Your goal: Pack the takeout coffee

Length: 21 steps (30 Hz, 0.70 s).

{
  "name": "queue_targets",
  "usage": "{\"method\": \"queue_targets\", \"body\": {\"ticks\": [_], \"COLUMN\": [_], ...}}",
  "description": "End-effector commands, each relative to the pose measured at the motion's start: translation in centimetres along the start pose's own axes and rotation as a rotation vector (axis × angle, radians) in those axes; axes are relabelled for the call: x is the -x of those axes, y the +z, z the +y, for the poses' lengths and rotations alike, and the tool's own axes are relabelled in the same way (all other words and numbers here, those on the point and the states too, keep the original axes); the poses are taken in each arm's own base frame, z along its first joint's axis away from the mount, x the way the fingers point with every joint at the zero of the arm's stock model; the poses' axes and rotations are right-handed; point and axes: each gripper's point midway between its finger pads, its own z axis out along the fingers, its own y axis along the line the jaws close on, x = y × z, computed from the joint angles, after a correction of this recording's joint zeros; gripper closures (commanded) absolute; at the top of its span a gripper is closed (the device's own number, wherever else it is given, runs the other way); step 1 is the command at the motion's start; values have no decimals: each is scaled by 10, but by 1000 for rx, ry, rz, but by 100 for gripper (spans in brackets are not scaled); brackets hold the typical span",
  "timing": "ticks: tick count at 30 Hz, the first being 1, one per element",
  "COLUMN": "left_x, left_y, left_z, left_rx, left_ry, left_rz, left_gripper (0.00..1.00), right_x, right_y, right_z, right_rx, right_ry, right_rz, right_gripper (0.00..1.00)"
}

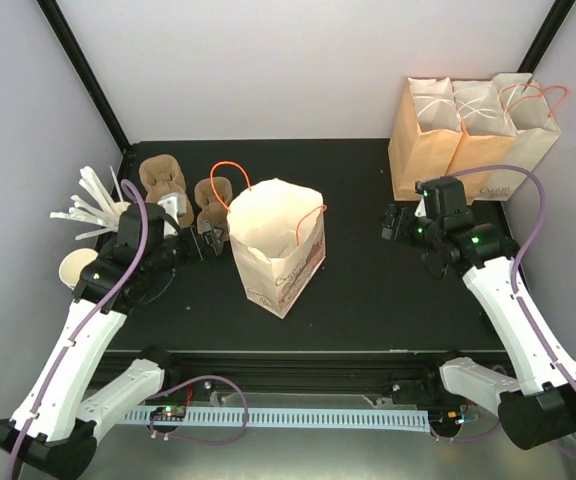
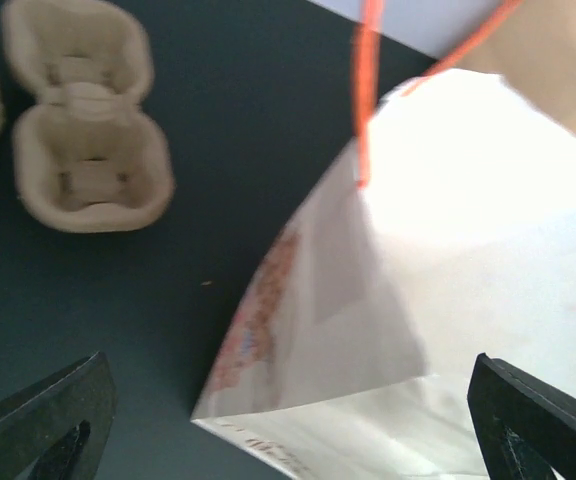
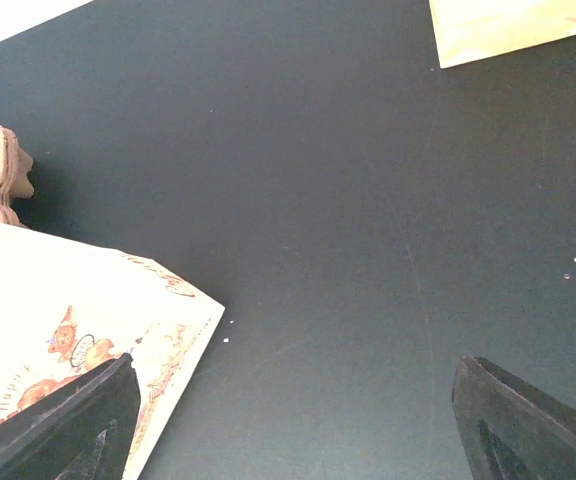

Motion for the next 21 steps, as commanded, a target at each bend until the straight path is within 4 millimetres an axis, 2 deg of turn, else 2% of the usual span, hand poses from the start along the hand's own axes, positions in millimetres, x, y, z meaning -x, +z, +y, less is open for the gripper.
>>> {"method": "queue_targets", "body": {"ticks": [1,2,6,10,17,21], "left_x": [14,15,16,15,12,15], "left_y": [-7,-4,18,40,56,61], "left_z": [-55,-56,-43,-32,-36,-36], "left_rx": [-294,-291,-192,-120,-114,-85], "left_ry": [71,87,137,159,172,185], "left_rz": [-28,-23,17,70,151,170], "left_gripper": [1,1,18,23,41,62], "right_x": [10,12,22,26,24,20], "right_y": [-14,-16,-28,-32,-39,-37], "right_z": [2,3,4,14,23,26], "right_rx": [-7,-8,-33,-28,-22,-3], "right_ry": [-31,-34,-13,-12,-27,-39], "right_rz": [-16,-19,-29,29,64,84], "right_gripper": [12,12,12,13,13,13]}}
